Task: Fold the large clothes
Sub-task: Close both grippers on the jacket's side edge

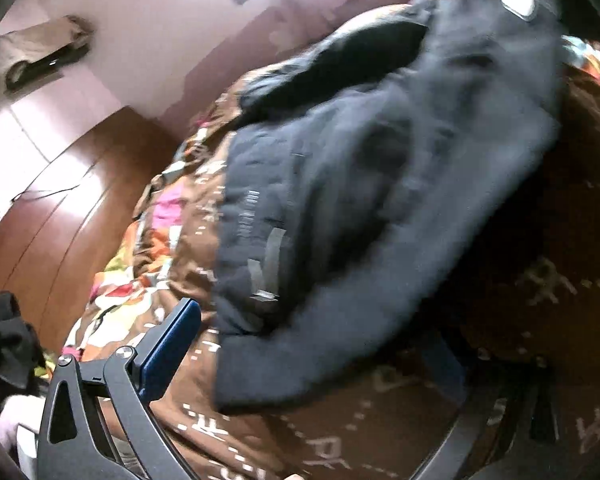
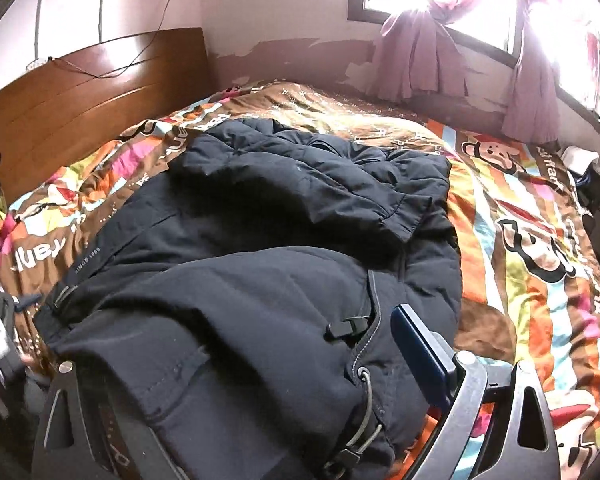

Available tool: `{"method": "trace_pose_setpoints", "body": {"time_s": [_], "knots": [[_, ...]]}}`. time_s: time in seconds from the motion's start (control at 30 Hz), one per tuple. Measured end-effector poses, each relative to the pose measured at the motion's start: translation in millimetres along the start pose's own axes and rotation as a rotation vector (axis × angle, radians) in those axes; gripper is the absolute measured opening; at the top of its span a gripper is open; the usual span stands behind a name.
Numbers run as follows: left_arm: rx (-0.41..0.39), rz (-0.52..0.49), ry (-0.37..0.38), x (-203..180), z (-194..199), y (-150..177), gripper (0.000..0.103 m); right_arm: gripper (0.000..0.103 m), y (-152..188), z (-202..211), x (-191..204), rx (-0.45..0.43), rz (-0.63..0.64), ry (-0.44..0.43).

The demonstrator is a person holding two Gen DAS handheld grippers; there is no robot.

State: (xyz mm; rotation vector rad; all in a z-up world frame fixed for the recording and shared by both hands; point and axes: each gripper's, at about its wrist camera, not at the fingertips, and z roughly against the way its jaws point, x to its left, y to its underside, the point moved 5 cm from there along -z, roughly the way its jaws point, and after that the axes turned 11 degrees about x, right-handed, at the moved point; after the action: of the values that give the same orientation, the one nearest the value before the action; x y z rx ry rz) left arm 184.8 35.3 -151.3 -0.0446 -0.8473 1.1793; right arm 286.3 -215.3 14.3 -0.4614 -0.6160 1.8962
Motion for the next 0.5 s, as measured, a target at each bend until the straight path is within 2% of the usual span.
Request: {"method": "trace_pose_setpoints", "body": {"time_s": [0.03,0.2,0.3,0.37,0.43,0.5], "knots": [[-0.006,0.012,-0.018,8.3,-2.4,-2.7,0.095,0.096,4.1,-0.1,1.1,-0.006,0.006,0.012],[-0.034,0.062,-0.023,32.1,1.4,-12.0,0.089,0.096,34.4,0.3,4.9,-0.038,0.018,0.113],[-0.08,0.062,-0.056,34.4,13.3,-16.3,0.081,0.096,68.1,-0.5,9.8,-0.047,-0.004,0.203],[-0.099,0.073,-0.052,33.7,21.6,-19.1,0.076,0.096,93.8,-9.1,12.9,-0.029,-0.011,0.26],[-0.103,0.081,-0.038,34.7,23.9,-24.0,0.072,0.095,110.7,-19.7,13.5,0.01,-0.024,0.281],[-0.108,0.082,-0.031,31.0,29.3,-28.0,0.07,0.089,126.5,-32.2,14.9,0.057,-0.055,0.256]]}}
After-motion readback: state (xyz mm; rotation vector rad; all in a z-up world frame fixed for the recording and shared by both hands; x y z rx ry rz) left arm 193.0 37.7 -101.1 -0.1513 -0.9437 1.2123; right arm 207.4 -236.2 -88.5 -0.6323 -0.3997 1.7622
